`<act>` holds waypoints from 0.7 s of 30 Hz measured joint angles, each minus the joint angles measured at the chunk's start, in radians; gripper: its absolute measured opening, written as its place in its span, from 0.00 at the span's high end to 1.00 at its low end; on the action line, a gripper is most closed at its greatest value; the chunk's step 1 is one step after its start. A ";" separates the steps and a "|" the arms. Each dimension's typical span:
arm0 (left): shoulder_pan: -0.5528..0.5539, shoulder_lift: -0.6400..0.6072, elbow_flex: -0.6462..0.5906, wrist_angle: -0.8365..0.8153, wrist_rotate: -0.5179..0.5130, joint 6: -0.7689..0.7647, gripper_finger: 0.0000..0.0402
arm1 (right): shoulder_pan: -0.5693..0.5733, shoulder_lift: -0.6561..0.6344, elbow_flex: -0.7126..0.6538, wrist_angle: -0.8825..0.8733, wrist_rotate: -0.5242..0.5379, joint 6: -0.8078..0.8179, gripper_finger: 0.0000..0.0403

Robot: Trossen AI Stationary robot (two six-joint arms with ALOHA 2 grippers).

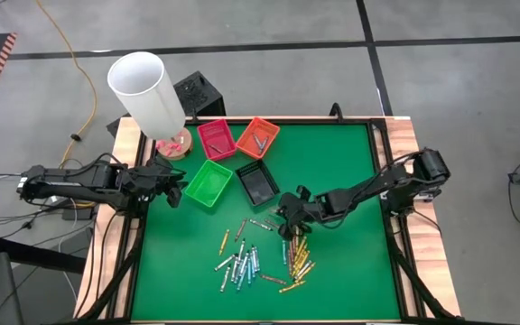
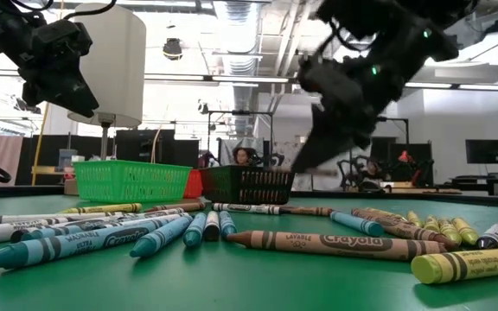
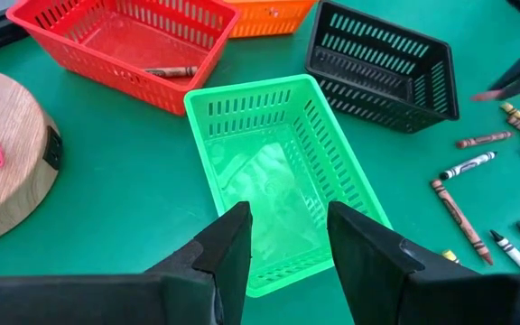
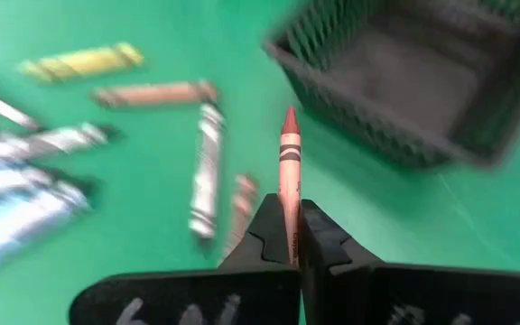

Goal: Sort crayons
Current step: Put the brown crayon into the red bin

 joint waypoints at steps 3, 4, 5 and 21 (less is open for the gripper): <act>0.000 0.000 0.000 0.000 0.000 0.003 0.66 | 0.001 -0.034 0.000 0.101 -0.001 -0.030 0.99; 0.000 0.000 0.000 0.000 0.000 0.004 0.66 | 0.000 -0.038 0.001 0.143 -0.001 -0.047 0.99; 0.000 0.000 0.000 0.000 0.000 0.004 0.66 | -0.005 -0.039 0.001 0.189 -0.001 -0.064 0.99; 0.000 0.000 0.000 0.000 -0.001 0.005 0.66 | -0.194 -0.035 0.002 0.644 0.030 -0.263 0.99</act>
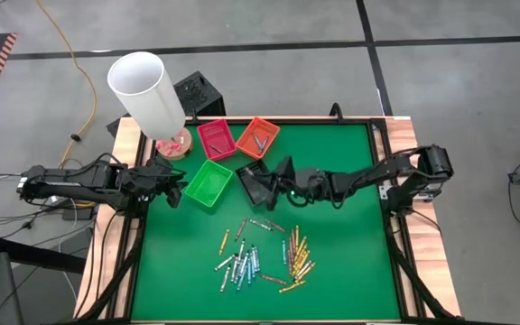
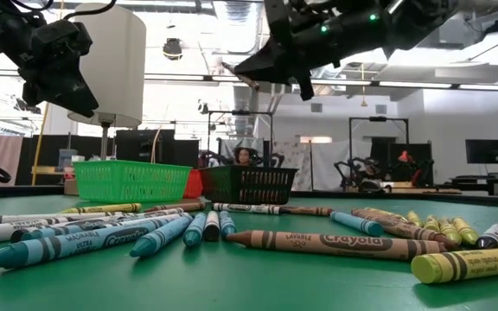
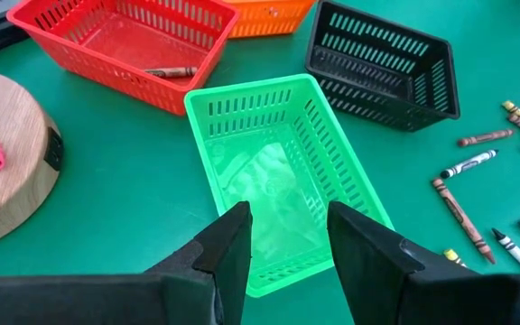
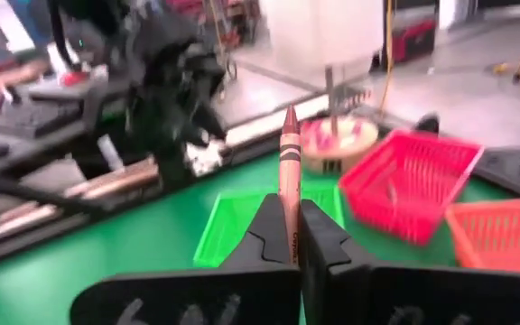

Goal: Sort crayons
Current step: Put the brown crayon into the red bin

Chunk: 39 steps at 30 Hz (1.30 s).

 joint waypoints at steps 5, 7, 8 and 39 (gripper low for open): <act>0.000 0.000 0.000 0.000 -0.021 0.015 0.66 | -0.055 0.000 0.001 0.076 0.003 -0.033 0.99; 0.000 0.000 0.000 0.000 -0.025 0.018 0.66 | -0.072 0.000 0.012 0.077 0.004 -0.038 0.99; 0.000 0.000 0.000 0.000 -0.026 0.020 0.66 | -0.081 0.000 0.022 0.079 0.004 -0.043 0.99; 0.000 0.000 0.000 -0.011 -0.022 0.008 0.66 | -0.282 0.686 0.932 -0.291 -0.077 -0.085 0.99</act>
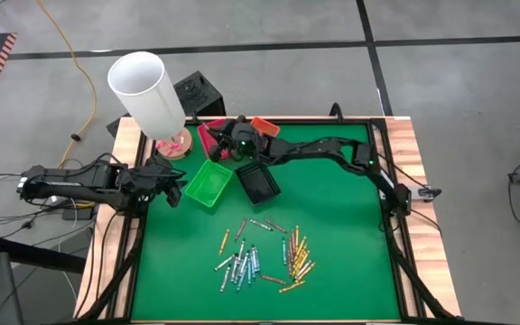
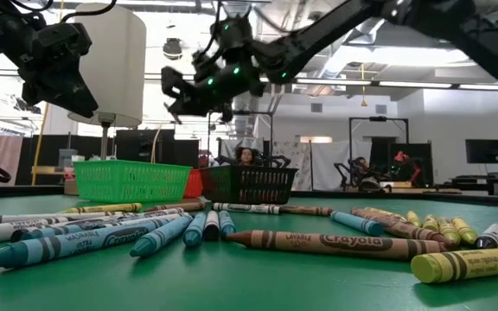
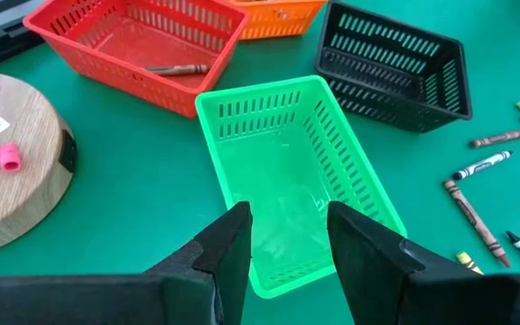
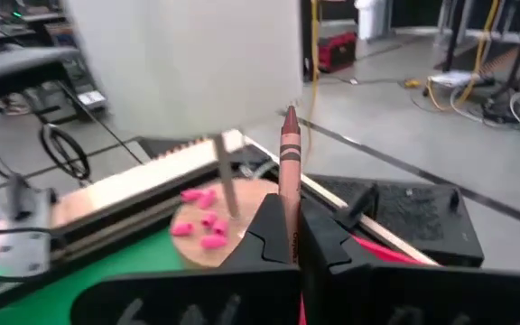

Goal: Sort crayons
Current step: Put the brown crayon into the red bin

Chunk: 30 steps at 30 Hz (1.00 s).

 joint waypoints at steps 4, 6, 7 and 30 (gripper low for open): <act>0.000 0.000 0.000 -0.002 0.000 0.000 0.66 | -0.019 0.080 0.073 -0.043 -0.004 0.033 0.99; 0.000 0.000 0.000 -0.003 0.000 -0.001 0.66 | -0.023 0.116 0.108 -0.066 -0.005 0.059 0.99; 0.000 0.000 0.000 -0.004 0.000 -0.001 0.66 | -0.024 0.131 0.120 -0.078 -0.004 0.070 0.99; 0.000 0.000 0.000 -0.005 -0.002 -0.008 0.66 | -0.044 0.182 0.154 -0.315 -0.002 0.180 0.95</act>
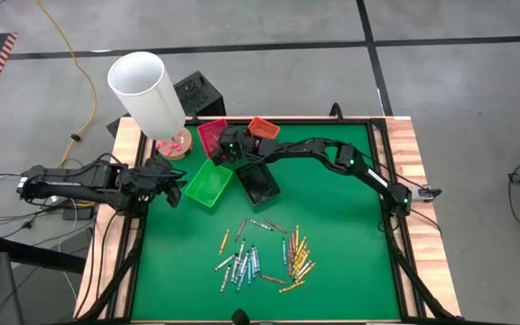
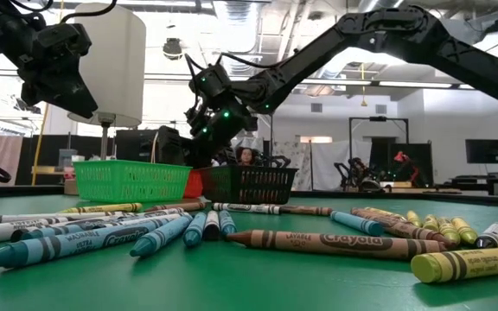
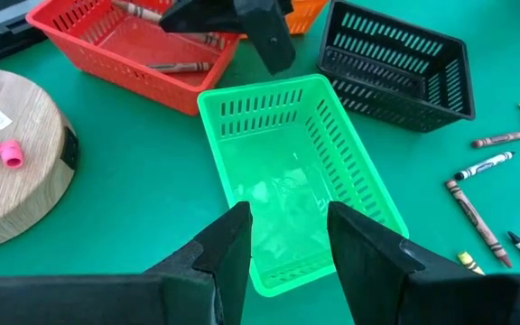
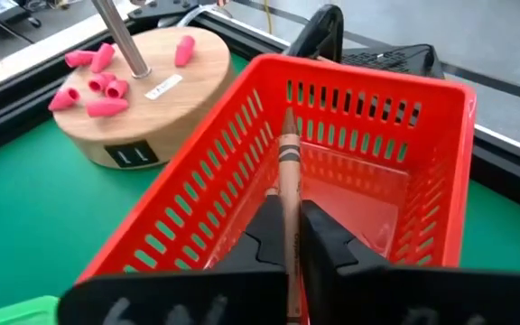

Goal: Sort crayons
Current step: Put the brown crayon into the red bin

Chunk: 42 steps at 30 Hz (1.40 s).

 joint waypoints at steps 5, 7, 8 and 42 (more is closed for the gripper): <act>0.000 0.000 0.000 0.000 -0.001 0.000 0.66 | -0.003 0.000 0.000 -0.004 0.000 0.000 0.87; 0.000 0.000 0.000 0.000 -0.001 0.000 0.66 | -0.004 0.000 0.000 -0.002 0.000 0.000 0.85; 0.000 0.000 0.000 0.000 -0.001 0.000 0.66 | -0.005 0.000 0.000 -0.002 0.000 0.000 0.84; 0.000 0.000 0.000 -0.003 0.000 -0.005 0.66 | 0.203 -0.806 -0.018 -1.422 0.061 -0.106 0.81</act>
